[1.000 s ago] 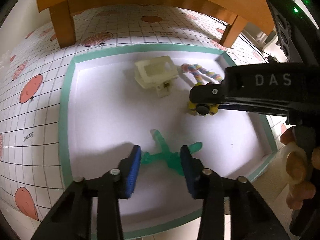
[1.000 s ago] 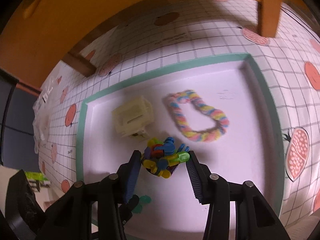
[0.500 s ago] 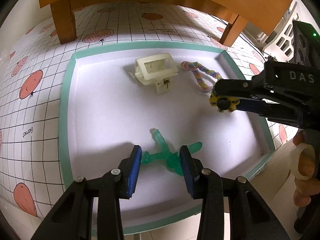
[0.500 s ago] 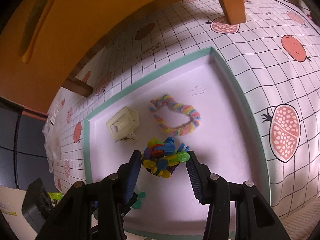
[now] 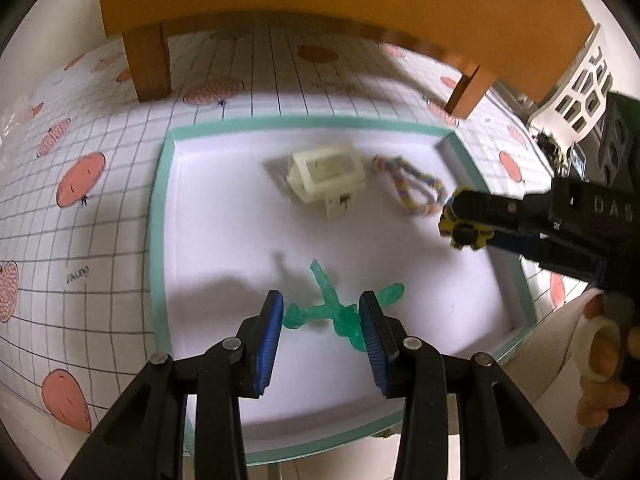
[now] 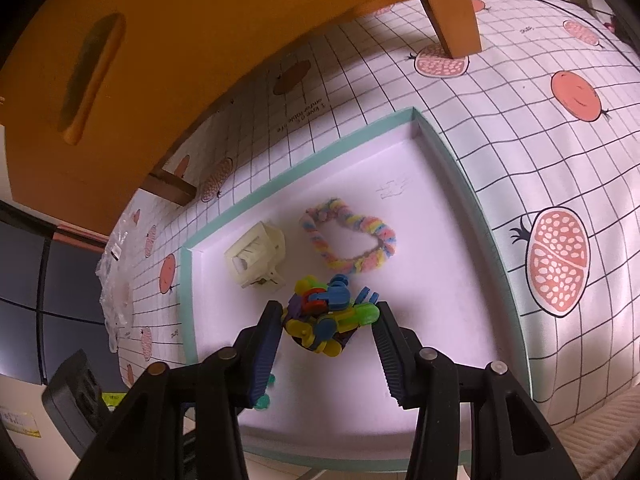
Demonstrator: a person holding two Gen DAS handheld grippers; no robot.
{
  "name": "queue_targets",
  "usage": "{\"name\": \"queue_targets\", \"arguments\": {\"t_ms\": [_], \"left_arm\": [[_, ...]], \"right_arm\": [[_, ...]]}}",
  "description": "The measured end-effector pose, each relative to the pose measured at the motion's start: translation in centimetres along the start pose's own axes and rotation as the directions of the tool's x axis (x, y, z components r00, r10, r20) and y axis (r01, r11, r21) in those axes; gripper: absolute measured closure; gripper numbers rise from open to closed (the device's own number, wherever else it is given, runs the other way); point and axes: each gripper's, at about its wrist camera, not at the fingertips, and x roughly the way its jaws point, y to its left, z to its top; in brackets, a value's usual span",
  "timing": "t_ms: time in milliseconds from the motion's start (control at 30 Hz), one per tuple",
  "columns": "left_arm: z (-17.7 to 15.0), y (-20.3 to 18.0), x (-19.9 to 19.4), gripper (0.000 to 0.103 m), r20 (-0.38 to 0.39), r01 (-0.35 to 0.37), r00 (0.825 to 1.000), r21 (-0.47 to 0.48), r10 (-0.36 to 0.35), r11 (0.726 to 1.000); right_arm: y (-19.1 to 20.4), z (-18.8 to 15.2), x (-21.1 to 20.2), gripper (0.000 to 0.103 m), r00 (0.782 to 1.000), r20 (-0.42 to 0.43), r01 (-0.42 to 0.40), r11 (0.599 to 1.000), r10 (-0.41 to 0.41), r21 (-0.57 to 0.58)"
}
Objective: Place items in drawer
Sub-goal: 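Carry the green toy and toy cluster into the drawer and open both tools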
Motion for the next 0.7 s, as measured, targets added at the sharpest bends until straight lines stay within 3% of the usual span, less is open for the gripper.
{"name": "queue_targets", "arguments": {"t_ms": [367,567,700], "left_arm": [[3.9,-0.2,-6.0,0.062,0.163,0.045,0.986,-0.013,-0.042,0.999],[6.2,-0.1,-10.3,0.062,0.272,0.073,0.960,-0.015,-0.066,0.997],[7.7,-0.4,-13.5,0.062,0.355,0.092,0.931,-0.008,-0.083,0.996]], "right_arm": [[3.5,0.0,-3.8,0.054,0.996,0.085,0.010,0.993,0.000,-0.120],[6.3,0.3,-6.8,0.054,0.988,0.156,0.016,0.979,0.016,-0.202],[8.2,0.8,-9.2,0.054,0.977,0.211,0.015,0.971,0.037,-0.240]]}}
